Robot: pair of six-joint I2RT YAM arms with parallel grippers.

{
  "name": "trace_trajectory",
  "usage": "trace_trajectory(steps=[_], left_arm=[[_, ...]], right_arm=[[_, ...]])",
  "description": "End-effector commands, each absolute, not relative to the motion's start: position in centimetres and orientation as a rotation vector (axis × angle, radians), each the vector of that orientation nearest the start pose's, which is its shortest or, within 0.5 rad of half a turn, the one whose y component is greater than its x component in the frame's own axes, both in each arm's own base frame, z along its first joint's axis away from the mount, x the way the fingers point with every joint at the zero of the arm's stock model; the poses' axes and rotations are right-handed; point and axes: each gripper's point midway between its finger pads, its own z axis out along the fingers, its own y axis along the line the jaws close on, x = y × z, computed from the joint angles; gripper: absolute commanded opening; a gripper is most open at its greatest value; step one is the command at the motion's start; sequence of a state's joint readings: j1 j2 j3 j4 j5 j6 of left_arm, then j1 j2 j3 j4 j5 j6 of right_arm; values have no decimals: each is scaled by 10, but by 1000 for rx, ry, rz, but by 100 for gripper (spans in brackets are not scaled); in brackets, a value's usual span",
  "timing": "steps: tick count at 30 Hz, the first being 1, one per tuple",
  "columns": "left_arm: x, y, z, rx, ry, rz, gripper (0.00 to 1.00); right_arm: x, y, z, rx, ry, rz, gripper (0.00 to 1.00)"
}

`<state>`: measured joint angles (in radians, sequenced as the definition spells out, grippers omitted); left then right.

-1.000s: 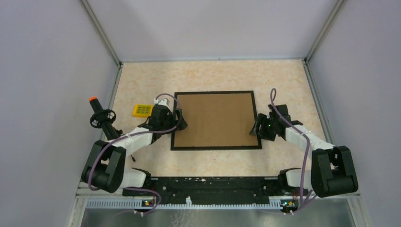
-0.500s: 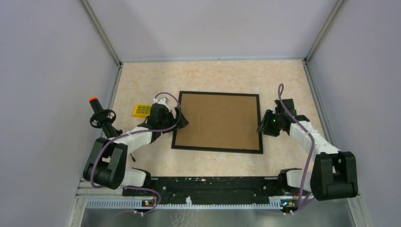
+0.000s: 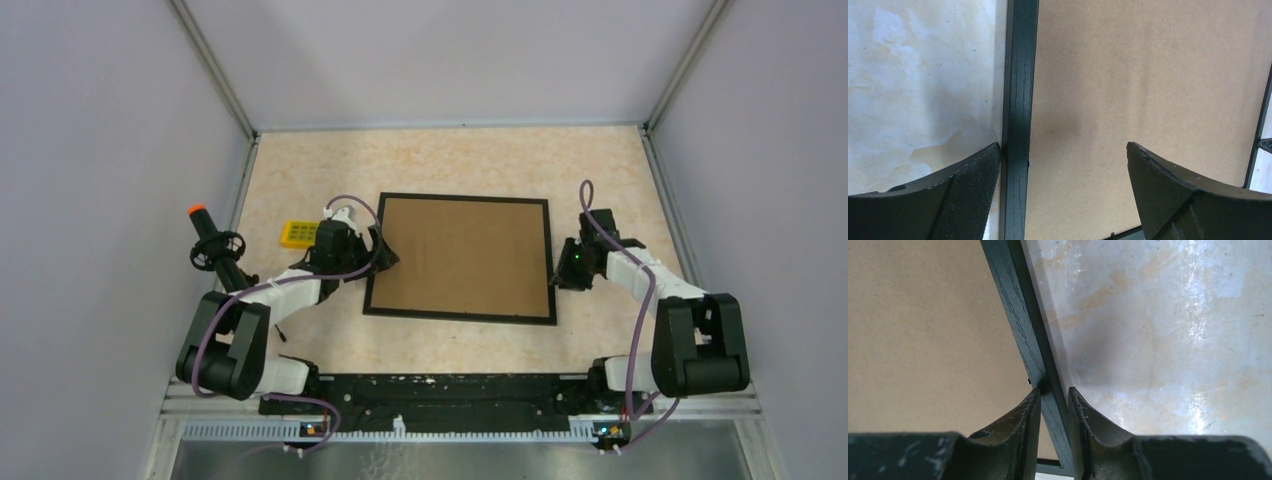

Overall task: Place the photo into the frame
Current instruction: Install the photo frame at the center of the board.

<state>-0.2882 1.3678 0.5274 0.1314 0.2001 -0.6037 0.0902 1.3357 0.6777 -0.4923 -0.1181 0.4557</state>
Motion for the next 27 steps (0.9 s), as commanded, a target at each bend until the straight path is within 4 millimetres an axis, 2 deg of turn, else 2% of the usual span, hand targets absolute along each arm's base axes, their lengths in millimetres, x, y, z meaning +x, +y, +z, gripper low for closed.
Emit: trace_trajectory(steps=[1,10,18,21,24,27], left_arm=[[288,-154,33,-273,2407,-718,99],[288,-155,33,-268,2407,-728,99],[288,-155,33,-268,2408,-733,99],[288,-155,32,-267,2411,-736,99],[288,-155,33,-265,2410,-737,99],[288,-155,33,-266,2406,-737,99]], right_arm=[[273,57,35,431,2655,283,26],[283,55,36,431,2645,280,26],[264,63,20,433,2711,333,25],[267,48,30,498,2658,243,26],[276,34,47,580,2566,259,27],[278,31,54,560,2548,252,27]])
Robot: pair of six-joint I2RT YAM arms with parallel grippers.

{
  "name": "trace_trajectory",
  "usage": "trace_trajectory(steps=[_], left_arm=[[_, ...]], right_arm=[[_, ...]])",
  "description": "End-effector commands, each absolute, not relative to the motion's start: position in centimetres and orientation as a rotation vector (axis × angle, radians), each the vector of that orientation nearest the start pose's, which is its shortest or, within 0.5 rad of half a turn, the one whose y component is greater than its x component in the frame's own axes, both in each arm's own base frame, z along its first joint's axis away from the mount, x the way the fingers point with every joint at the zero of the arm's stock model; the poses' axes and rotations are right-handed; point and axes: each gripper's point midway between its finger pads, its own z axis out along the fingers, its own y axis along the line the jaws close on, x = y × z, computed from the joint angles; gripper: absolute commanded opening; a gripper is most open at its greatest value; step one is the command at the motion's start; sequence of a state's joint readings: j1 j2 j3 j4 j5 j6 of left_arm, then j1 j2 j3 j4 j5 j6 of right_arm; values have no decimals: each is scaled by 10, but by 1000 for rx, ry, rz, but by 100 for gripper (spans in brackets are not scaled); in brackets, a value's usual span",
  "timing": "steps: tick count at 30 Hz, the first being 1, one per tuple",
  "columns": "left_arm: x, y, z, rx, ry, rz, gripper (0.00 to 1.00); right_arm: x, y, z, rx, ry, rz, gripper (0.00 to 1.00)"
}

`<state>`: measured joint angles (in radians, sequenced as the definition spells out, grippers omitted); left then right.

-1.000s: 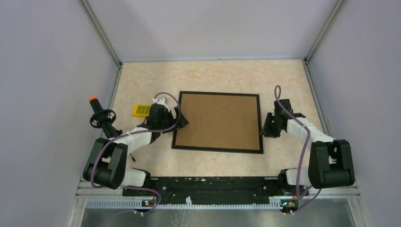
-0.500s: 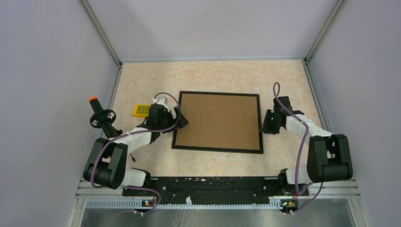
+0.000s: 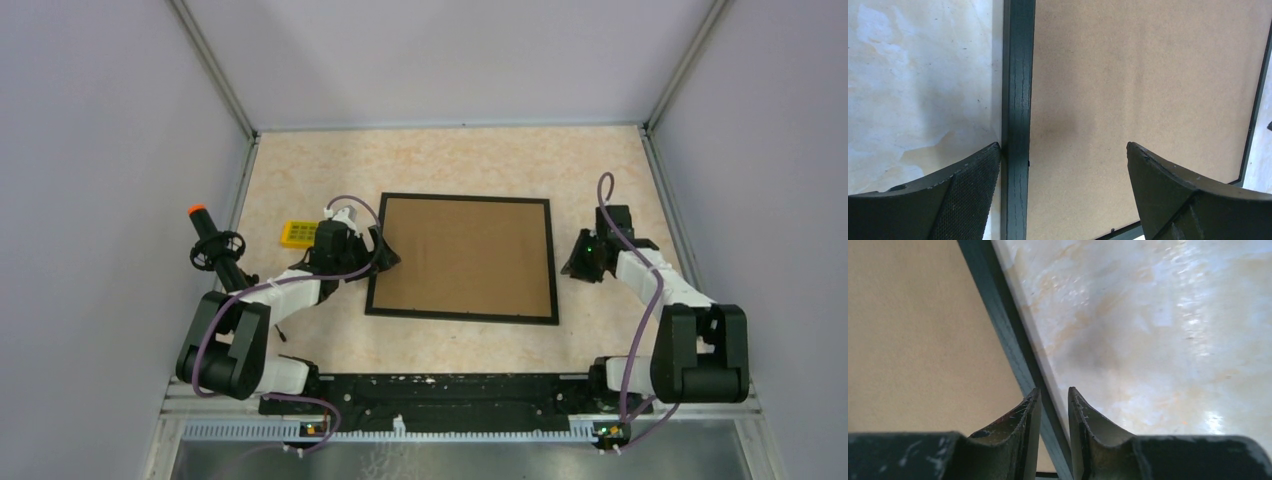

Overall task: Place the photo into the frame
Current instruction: Install the photo frame at the center of the board.

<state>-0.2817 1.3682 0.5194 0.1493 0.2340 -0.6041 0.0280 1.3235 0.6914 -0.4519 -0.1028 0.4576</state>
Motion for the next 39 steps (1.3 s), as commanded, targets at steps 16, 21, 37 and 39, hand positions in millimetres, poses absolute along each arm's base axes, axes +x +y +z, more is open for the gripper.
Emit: trace_trajectory(steps=[16,21,37,39], left_arm=[[288,-155,33,-264,2406,-744,99],[288,-155,33,-265,2407,-744,99],[288,-155,32,-267,2406,-748,99],[287,-155,33,-266,2406,-749,99]], right_arm=[[270,56,28,443,2675,369,24],[268,65,24,413,2703,396,24],[273,46,47,487,2614,319,24],[269,49,41,479,2633,342,23]])
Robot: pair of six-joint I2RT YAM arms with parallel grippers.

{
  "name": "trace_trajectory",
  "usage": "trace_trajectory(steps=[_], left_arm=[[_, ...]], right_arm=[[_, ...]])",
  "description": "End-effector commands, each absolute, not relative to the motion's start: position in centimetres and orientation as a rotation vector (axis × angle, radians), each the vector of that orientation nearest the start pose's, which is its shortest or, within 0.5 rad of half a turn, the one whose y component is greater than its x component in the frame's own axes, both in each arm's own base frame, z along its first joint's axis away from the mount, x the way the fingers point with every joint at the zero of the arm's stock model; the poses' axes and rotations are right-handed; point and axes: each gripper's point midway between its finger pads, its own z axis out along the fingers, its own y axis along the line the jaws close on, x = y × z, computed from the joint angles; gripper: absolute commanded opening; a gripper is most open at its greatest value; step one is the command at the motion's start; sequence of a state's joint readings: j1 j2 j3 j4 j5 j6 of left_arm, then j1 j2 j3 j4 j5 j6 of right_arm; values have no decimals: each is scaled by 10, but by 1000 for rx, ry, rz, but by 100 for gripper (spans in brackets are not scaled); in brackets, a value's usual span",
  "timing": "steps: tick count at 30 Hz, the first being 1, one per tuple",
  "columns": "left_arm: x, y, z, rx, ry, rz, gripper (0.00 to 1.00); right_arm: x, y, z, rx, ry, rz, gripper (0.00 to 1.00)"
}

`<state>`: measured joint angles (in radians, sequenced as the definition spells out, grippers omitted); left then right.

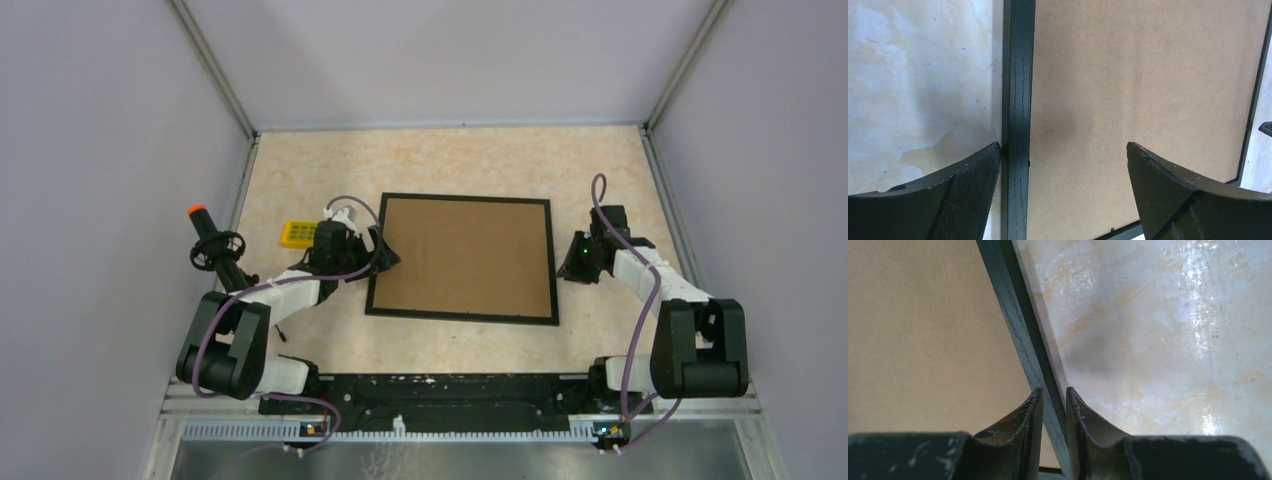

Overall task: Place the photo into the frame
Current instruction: Install the photo frame at the center of the board.

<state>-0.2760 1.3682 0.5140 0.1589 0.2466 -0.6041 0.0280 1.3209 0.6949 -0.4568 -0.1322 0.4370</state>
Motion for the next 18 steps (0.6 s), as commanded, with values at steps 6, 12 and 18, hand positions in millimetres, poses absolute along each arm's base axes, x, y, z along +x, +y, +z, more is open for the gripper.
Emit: trace_trajectory(steps=[6,12,18], left_arm=[[288,-154,32,-269,2406,-748,99],[288,-155,32,-268,2406,-751,99],[287,-155,32,-268,2407,-753,99]], right_arm=[[263,62,34,441,2673,375,22],[261,61,30,450,2687,347,21],[260,57,29,467,2690,315,19]])
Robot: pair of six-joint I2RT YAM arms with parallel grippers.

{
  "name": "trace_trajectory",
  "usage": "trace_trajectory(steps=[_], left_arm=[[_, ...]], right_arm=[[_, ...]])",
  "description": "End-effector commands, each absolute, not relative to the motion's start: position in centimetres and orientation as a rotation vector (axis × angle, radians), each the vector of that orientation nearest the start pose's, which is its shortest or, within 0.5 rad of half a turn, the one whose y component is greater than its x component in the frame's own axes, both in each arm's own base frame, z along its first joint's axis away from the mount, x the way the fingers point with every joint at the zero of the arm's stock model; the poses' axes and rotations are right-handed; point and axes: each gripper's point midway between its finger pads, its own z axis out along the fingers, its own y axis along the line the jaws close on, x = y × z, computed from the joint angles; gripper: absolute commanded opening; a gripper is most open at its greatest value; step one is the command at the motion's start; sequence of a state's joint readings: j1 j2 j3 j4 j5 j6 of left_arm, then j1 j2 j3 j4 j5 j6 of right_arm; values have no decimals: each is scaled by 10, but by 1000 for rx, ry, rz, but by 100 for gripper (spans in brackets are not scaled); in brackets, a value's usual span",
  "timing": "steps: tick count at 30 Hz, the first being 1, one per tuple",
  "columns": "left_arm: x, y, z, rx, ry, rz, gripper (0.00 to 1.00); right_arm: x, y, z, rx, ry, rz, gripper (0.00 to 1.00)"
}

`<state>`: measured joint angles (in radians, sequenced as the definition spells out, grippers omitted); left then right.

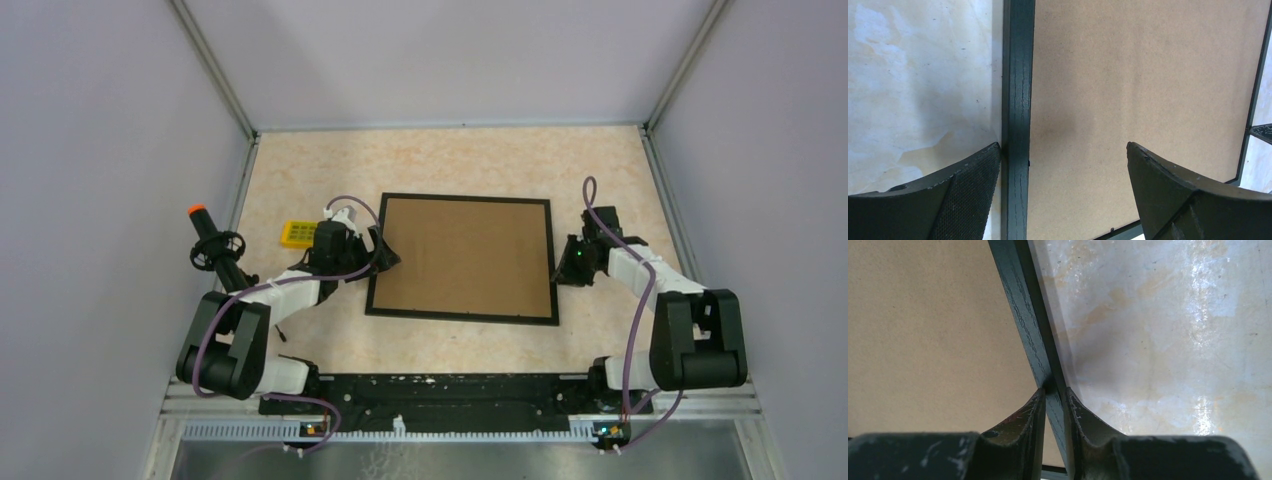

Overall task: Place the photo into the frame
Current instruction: Install the photo frame at the center of the board.

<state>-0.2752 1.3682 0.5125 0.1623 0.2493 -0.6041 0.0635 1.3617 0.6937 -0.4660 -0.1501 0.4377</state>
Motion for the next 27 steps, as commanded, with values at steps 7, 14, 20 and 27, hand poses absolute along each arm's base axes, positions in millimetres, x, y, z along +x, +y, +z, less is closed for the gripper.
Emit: trace_trajectory(steps=[7,14,20,27], left_arm=[[288,-155,32,-265,2407,-758,99],[288,-155,32,-266,2407,-760,99],[287,-158,31,-255,2415,-775,99],[287,-159,32,-250,2414,-781,99]], right_arm=[[259,61,23,440,2712,333,19],[259,68,15,403,2750,343,19],[254,72,7,392,2788,304,19],[245,73,-18,379,2866,92,18]])
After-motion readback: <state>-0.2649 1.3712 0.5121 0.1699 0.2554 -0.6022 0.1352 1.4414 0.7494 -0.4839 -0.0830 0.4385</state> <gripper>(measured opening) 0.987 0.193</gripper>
